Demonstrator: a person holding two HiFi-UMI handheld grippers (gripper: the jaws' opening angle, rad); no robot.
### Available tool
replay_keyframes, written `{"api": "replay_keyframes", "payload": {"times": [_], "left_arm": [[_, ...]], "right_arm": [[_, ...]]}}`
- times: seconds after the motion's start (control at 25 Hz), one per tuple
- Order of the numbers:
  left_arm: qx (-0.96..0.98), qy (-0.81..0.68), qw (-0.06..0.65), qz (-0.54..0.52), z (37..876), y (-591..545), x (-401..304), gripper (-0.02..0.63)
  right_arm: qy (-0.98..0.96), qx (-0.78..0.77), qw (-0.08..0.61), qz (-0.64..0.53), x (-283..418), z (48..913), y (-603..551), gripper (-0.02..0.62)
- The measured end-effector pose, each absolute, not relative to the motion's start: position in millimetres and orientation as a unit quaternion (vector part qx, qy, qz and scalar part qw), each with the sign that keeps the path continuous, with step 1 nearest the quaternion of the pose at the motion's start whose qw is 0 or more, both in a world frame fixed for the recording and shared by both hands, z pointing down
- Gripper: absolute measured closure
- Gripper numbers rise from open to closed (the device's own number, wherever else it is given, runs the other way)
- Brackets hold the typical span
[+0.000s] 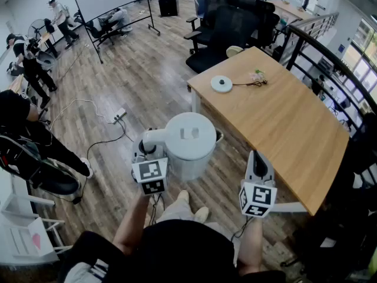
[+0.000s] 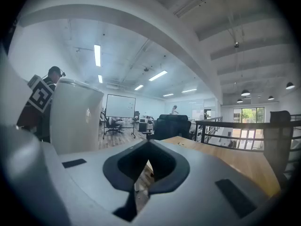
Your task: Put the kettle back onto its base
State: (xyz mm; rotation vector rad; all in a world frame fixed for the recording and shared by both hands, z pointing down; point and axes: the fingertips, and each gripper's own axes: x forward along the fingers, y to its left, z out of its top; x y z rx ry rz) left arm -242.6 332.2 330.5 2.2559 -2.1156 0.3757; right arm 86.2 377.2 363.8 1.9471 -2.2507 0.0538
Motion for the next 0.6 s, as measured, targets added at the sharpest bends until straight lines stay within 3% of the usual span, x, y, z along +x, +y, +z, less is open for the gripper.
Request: {"api": "replay_keyframes", "payload": {"times": [0.6], "left_arm": [[0.726, -0.677, 0.012, 0.118, 323.8, 323.9, -228.8, 0.554]], "right_arm": [[-0.754, 0.652, 0.076, 0.015, 96.1, 357.3, 371.3, 0.597]]}}
